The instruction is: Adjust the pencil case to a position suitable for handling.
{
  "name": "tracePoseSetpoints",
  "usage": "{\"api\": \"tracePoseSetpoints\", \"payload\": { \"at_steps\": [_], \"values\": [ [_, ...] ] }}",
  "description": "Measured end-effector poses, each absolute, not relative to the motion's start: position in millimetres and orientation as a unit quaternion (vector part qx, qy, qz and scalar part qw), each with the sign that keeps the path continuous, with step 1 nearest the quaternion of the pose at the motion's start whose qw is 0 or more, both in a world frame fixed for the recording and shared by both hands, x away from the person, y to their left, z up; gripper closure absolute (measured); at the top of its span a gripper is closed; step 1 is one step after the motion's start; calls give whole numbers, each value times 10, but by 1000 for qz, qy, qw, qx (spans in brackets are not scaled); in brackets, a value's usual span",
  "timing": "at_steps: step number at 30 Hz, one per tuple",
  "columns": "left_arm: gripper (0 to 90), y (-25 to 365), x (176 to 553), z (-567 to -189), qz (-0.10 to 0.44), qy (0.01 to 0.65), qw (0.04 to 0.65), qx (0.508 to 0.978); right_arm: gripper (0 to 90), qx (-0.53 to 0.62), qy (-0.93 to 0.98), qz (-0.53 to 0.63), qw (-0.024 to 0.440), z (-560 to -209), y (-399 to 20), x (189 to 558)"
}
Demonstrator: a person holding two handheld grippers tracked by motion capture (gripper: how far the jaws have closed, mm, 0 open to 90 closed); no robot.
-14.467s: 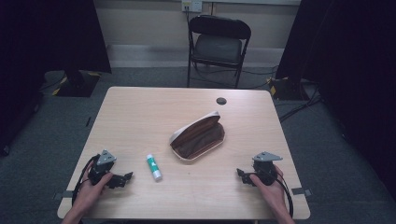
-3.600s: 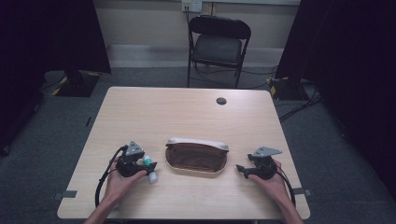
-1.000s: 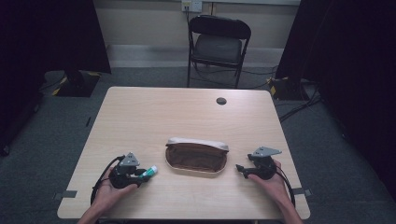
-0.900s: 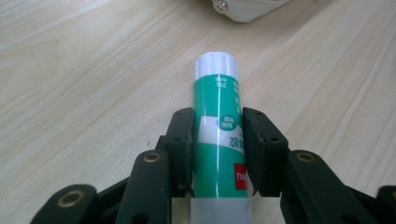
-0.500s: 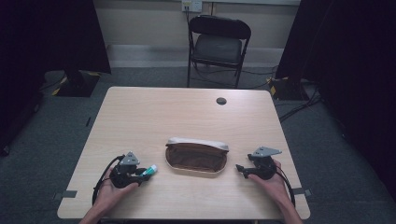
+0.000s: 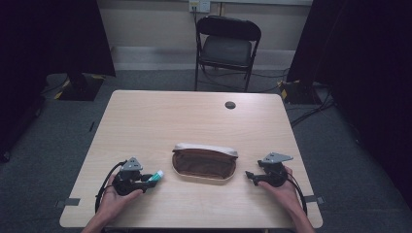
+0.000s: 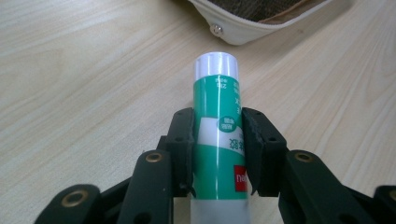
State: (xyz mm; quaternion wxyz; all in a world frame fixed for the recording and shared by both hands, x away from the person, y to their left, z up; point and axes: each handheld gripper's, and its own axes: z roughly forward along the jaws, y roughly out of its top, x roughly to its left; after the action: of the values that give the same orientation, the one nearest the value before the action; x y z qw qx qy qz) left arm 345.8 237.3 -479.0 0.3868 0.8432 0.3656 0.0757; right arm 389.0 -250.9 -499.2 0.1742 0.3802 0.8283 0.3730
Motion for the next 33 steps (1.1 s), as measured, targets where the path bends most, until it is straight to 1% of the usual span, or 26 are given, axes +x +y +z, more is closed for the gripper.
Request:
{"api": "tracePoseSetpoints", "payload": {
  "at_steps": [14, 21, 28, 33],
  "values": [
    [660, 2391, 3413, -4668, 87, 355, 414, 834, 276, 381, 828, 374, 173, -4992, -2508, 3889],
    [660, 2386, 3396, -4594, 83, 349, 426, 830, 276, 381, 828, 373, 174, -4992, -2508, 3889],
    [661, 2329, 3379, -4513, 84, 342, 443, 824, 275, 380, 828, 373, 174, -4992, -2508, 3890],
    [661, 2274, 3376, -4450, 85, 333, 444, 828, 275, 380, 828, 373, 174, -4993, -2508, 3892]
  ]
}}
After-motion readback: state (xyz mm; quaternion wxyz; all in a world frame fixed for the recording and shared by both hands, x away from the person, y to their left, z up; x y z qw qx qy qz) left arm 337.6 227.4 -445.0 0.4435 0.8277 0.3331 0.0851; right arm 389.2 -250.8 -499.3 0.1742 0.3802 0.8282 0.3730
